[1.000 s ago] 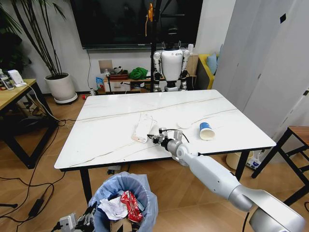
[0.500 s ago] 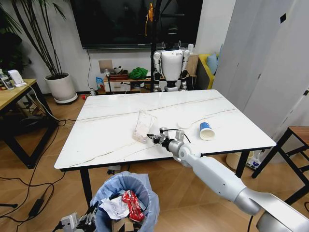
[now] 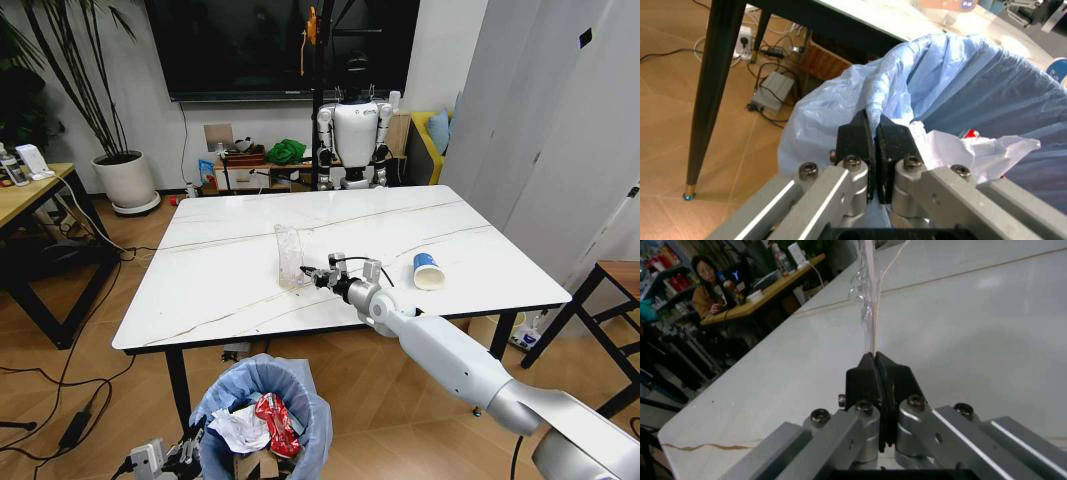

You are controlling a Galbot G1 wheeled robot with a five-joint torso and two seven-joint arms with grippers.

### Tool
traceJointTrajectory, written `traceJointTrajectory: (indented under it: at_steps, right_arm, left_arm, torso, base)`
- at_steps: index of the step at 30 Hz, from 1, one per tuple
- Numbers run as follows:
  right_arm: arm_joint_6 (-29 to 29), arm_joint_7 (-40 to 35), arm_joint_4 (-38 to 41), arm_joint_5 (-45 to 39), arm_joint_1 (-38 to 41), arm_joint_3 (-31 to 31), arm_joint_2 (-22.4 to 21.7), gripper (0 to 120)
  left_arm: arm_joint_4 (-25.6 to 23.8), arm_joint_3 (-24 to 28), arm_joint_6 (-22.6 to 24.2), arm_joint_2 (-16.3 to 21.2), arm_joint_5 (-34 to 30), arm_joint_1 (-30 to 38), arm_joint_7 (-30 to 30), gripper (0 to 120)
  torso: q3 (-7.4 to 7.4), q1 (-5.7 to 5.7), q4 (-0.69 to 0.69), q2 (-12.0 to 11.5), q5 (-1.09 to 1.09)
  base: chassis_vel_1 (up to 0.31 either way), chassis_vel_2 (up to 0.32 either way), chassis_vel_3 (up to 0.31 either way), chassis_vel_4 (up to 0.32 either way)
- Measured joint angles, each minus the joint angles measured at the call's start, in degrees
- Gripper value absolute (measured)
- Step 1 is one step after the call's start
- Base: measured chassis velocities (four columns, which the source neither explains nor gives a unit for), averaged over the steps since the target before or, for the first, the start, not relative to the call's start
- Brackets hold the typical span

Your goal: Pick up the trash bin and place the trash from the table into it.

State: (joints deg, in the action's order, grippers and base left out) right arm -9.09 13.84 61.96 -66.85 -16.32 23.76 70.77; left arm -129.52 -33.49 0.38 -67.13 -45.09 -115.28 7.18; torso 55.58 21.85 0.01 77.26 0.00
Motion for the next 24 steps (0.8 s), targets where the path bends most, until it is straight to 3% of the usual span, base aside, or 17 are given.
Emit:
traceJointTrajectory:
  at_steps: [24]
  right_arm:
    - [0.09, 0.34, 1.63, -0.80, 0.84, 0.56, -1.56, 0]
  left_arm:
    - [1.00, 0.83, -0.41, 0.16, -2.78, 2.32, 2.96, 0]
  torso:
    - [0.00, 0.00, -0.01, 0.00, 0.00]
  base:
    - [0.000, 0.000, 0.000, 0.000]
